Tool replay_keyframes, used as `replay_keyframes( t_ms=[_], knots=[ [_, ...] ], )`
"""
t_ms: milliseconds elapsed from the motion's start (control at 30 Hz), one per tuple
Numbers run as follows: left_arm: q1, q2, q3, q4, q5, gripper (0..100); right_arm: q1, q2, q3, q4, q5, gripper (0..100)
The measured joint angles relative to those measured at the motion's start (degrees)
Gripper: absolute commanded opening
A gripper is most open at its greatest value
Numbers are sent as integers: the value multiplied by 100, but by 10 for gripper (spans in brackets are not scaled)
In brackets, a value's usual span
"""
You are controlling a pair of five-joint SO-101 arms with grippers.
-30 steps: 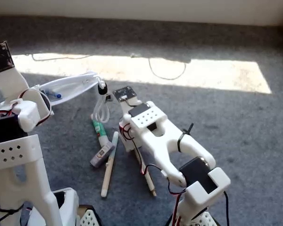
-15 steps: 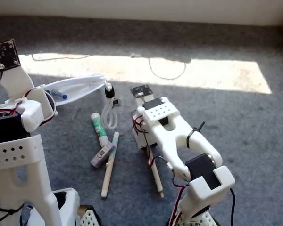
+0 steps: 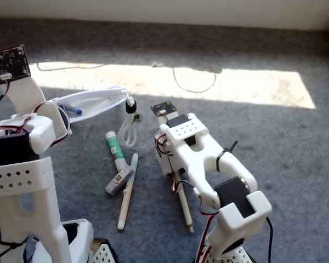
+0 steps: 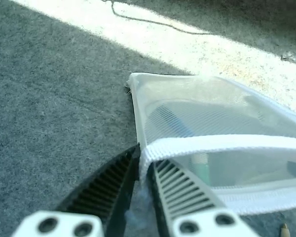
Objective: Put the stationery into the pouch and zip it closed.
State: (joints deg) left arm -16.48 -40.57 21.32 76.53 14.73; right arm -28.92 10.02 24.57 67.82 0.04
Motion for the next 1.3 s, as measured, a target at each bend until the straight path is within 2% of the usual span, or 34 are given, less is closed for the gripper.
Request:
replay_keyframes(
  t_ms=[333,667,1100,1300],
  knots=[
    [422,0,0,0,0,6,18,-220,26,457,53,5],
    [905,0,0,0,0,6,695,-1987,26,615,62,5],
    [1125,0,0,0,0,6,738,-4721,35,1055,62,5],
    [1125,0,0,0,0,6,-79,-6171,35,501,62,5]
  ],
)
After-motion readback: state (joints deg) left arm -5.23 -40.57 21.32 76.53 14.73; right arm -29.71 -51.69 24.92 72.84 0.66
